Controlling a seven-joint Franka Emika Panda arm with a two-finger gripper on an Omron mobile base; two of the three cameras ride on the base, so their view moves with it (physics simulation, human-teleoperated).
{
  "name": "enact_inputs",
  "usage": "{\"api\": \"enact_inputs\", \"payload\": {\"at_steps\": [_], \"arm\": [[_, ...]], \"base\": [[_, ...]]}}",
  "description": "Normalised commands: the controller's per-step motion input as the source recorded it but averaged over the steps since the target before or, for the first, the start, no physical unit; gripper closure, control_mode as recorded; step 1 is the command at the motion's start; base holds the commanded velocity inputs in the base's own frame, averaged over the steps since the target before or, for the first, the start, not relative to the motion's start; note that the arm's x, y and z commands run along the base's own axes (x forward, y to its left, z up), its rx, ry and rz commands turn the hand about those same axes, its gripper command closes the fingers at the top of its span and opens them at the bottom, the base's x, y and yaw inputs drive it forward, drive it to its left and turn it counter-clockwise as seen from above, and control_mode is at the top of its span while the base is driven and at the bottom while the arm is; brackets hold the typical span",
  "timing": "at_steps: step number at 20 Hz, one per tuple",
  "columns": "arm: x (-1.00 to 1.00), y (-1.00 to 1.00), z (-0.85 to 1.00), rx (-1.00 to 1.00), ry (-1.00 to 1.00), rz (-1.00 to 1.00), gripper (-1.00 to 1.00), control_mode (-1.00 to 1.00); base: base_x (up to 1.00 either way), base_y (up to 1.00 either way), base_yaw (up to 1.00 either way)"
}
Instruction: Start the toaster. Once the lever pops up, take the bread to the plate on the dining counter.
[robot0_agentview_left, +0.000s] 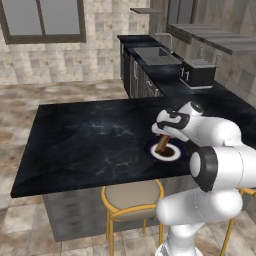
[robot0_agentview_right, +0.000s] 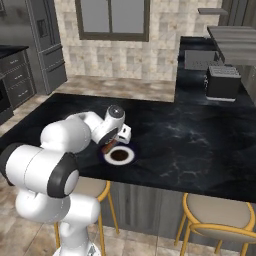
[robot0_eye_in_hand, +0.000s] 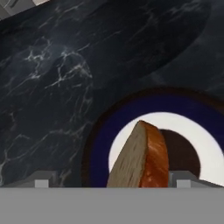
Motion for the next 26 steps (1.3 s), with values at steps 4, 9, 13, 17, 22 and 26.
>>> {"api": "enact_inputs", "payload": {"at_steps": [4,9,13,17,22,26], "arm": [[-0.04,-0.11,0.0,0.0,0.0,0.0,-1.0,-1.0],[0.0,-0.1,0.0,-0.06,0.0,-0.03,-1.0,-1.0],[0.0,-0.04,0.0,-0.08,0.0,-0.04,-1.0,-1.0],[0.0,-0.02,0.0,-0.08,0.0,-0.03,-1.0,-1.0],[0.0,0.0,0.03,-0.06,0.01,-0.03,-1.0,-1.0],[0.02,0.0,0.17,-0.05,0.03,-0.03,-1.0,-1.0]], "base": [[0.0,0.0,0.0],[0.0,0.0,0.0],[0.0,0.0,0.0],[0.0,0.0,0.0],[0.0,0.0,0.0],[0.0,0.0,0.0]]}}
